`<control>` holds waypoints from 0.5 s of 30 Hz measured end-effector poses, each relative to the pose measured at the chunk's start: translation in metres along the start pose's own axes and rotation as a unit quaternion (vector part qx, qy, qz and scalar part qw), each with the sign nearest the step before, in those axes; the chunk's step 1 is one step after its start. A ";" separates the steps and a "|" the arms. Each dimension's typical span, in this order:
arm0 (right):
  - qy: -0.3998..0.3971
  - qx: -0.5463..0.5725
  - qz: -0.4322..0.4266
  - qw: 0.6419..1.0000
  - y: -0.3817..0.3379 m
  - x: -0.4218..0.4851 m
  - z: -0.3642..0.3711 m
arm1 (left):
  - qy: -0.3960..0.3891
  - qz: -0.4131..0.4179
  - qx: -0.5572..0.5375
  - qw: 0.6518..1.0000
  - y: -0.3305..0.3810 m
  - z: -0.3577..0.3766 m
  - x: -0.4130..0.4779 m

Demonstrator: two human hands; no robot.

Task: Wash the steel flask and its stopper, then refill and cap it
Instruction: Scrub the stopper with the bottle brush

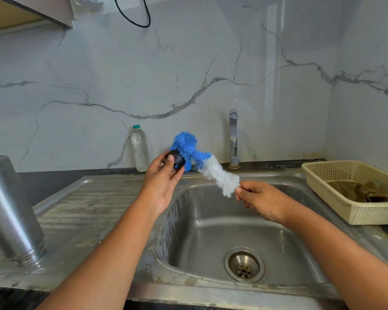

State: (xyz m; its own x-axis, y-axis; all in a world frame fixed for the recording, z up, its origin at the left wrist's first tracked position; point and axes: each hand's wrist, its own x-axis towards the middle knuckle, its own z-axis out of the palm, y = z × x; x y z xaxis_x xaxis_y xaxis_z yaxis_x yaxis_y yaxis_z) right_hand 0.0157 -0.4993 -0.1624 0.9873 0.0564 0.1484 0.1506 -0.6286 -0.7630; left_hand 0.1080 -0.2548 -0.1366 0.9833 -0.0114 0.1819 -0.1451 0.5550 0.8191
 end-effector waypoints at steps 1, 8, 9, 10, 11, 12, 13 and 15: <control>0.003 0.005 0.001 1.000 0.000 0.000 -0.001 | -0.003 0.002 0.009 1.000 -0.001 0.001 -0.001; -0.023 0.040 0.002 0.999 0.001 -0.002 -0.001 | 0.031 0.023 -0.034 0.999 0.008 -0.005 0.006; -0.021 0.045 0.002 0.999 0.000 -0.002 0.001 | 0.024 0.015 -0.031 0.999 0.006 -0.004 0.004; -0.017 0.058 0.004 0.998 -0.001 -0.001 0.002 | 0.012 0.003 -0.029 0.999 0.004 -0.002 0.002; -0.016 0.079 0.009 0.997 -0.002 -0.002 0.003 | -0.001 -0.011 -0.032 0.999 0.001 0.001 0.000; -0.018 0.106 0.016 0.994 -0.003 -0.002 0.003 | -0.009 -0.024 -0.041 0.999 0.000 0.003 -0.002; -0.024 0.130 0.023 0.991 -0.004 -0.004 0.002 | -0.010 -0.035 -0.055 0.998 0.001 0.005 -0.004; -0.044 0.154 0.032 0.987 -0.007 -0.007 0.000 | 0.010 -0.054 -0.107 0.993 0.006 0.006 -0.003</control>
State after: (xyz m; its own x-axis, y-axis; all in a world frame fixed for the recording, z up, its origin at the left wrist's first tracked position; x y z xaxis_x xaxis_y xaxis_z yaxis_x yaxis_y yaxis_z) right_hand 0.0079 -0.4952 -0.1579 0.9938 0.1002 0.0490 0.0828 -0.3689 -0.9258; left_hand 0.1039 -0.2562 -0.1296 0.9941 -0.0655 0.0868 -0.0139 0.7151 0.6988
